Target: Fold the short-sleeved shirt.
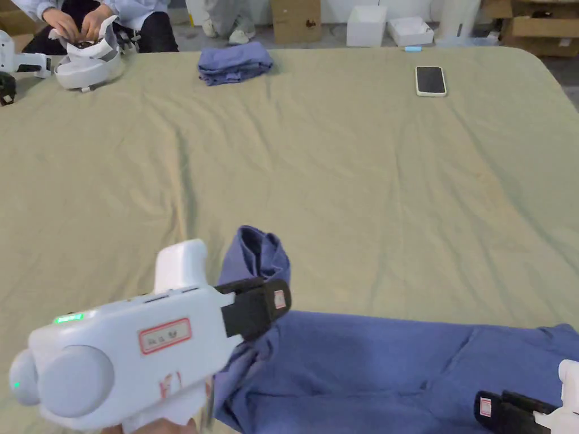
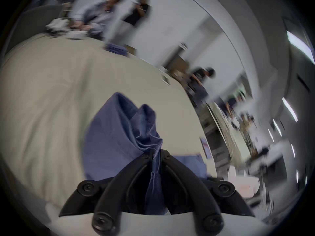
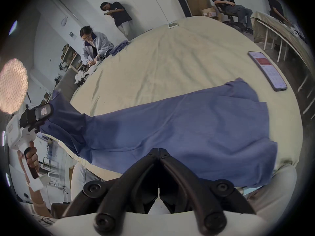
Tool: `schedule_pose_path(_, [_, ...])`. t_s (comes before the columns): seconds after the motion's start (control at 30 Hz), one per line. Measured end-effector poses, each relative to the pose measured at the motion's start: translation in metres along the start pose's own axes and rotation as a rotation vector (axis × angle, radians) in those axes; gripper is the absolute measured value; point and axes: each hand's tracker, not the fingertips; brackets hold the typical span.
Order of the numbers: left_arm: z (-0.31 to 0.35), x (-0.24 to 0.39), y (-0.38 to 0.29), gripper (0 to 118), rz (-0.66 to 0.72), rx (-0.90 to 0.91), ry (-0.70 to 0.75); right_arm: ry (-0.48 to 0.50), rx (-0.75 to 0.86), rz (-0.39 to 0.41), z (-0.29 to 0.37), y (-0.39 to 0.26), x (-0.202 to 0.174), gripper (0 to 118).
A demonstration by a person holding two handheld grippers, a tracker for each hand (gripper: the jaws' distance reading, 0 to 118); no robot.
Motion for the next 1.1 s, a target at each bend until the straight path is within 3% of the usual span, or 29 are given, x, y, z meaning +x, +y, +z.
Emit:
schedule_pose_path(0.17, [-0.111,0.049,-0.061,9,-0.17,-0.289,-0.039,-0.022,0.024,-0.064,0.012,-0.008,0.027,0])
schedule_pose_path(0.2, [-0.129,0.048,-0.074,24,-0.179,-0.336,-0.025,-0.028,0.025,-0.083,0.013,-0.01,0.031,0])
schedule_pose_path(0.27, [-0.15,0.051,-0.092,73,-0.21,-0.455,0.093,-0.038,0.023,-0.108,0.018,-0.014,0.038,0])
schedule_pose_path(0.3, [-0.148,0.051,-0.097,81,-0.226,-0.449,0.112,-0.043,0.027,-0.114,0.021,-0.016,0.039,0])
schedule_pose_path(0.37, [-0.128,0.05,-0.092,81,-0.232,-0.361,0.048,-0.044,0.028,-0.115,0.026,-0.019,0.042,0])
schedule_pose_path(0.5, [-0.09,0.037,-0.059,82,-0.101,-0.257,0.022,-0.043,0.026,-0.094,0.029,-0.019,0.041,0])
schedule_pose_path(0.63, [-0.062,0.017,-0.039,80,0.077,-0.099,-0.048,-0.032,0.028,-0.082,0.026,-0.019,0.038,0])
schedule_pose_path(0.67, [-0.063,0.01,-0.039,73,0.126,-0.082,-0.06,-0.027,0.026,-0.083,0.024,-0.018,0.038,0])
schedule_pose_path(0.73, [-0.071,0.002,-0.041,21,0.175,-0.126,-0.023,-0.02,0.022,-0.084,0.023,-0.019,0.037,0])
schedule_pose_path(0.77, [-0.078,0.0,-0.045,7,0.157,-0.154,0.016,-0.018,0.019,-0.082,0.022,-0.019,0.037,0])
schedule_pose_path(0.83, [-0.1,0.0,-0.064,7,0.121,-0.2,0.089,-0.016,0.015,-0.076,0.022,-0.02,0.036,0])
schedule_pose_path(0.97, [-0.133,0.009,-0.099,7,0.147,-0.381,-0.038,-0.02,0.014,-0.081,0.024,-0.022,0.037,0])
schedule_pose_path(1.1, [-0.137,0.025,-0.111,7,0.092,-0.382,-0.054,-0.033,0.016,-0.084,0.028,-0.021,0.038,0])
